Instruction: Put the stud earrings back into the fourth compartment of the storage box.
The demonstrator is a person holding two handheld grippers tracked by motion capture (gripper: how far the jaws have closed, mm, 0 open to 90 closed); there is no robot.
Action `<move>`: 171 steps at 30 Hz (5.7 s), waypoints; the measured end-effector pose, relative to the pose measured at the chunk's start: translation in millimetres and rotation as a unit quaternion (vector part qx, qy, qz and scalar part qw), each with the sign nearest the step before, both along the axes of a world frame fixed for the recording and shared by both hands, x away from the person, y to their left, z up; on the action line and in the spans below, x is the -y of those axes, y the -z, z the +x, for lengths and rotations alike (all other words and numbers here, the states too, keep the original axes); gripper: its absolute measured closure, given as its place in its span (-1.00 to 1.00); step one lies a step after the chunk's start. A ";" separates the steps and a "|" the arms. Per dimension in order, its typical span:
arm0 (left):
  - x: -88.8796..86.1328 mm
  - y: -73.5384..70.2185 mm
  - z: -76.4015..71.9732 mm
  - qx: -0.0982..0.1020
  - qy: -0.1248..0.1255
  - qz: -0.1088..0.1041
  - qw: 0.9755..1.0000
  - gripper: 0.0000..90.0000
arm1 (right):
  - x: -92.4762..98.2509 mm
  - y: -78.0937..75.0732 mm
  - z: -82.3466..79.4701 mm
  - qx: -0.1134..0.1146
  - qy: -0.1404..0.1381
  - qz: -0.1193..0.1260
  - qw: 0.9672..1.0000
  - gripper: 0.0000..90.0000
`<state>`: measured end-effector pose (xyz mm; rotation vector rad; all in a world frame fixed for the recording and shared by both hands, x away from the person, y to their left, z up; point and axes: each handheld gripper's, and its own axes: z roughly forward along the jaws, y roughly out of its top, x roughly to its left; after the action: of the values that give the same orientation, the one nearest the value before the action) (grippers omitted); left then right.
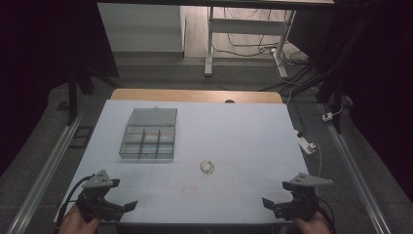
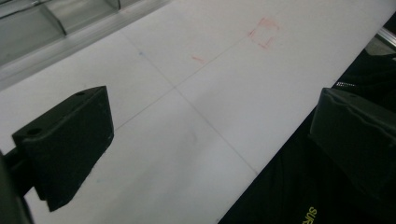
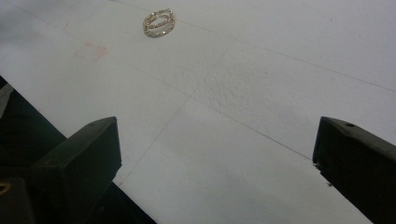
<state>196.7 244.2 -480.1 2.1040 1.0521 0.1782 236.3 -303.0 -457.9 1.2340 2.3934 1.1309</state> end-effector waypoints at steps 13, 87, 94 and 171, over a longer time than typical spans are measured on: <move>20.0 -0.7 16.7 0.014 0.025 -0.002 1.000 -1.00 | -1.1 0.2 0.2 -0.001 -0.001 -0.001 1.000 -0.97; 203.9 28.4 162.7 0.016 0.183 0.073 0.980 0.38 | -3.8 1.6 0.9 -0.005 -0.014 -0.016 1.000 -0.97; 211.4 35.2 162.5 0.011 0.191 0.088 0.978 0.59 | -4.0 1.6 0.9 -0.006 -0.016 -0.017 1.000 -0.97; -12.9 -0.9 156.2 -0.039 -0.088 0.043 0.994 0.90 | -6.0 1.0 -0.7 -0.001 -0.022 -0.022 0.999 -0.97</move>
<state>352.9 257.1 -479.2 2.1081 1.2984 0.2338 235.7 -296.9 -458.9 1.1731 2.4452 1.0830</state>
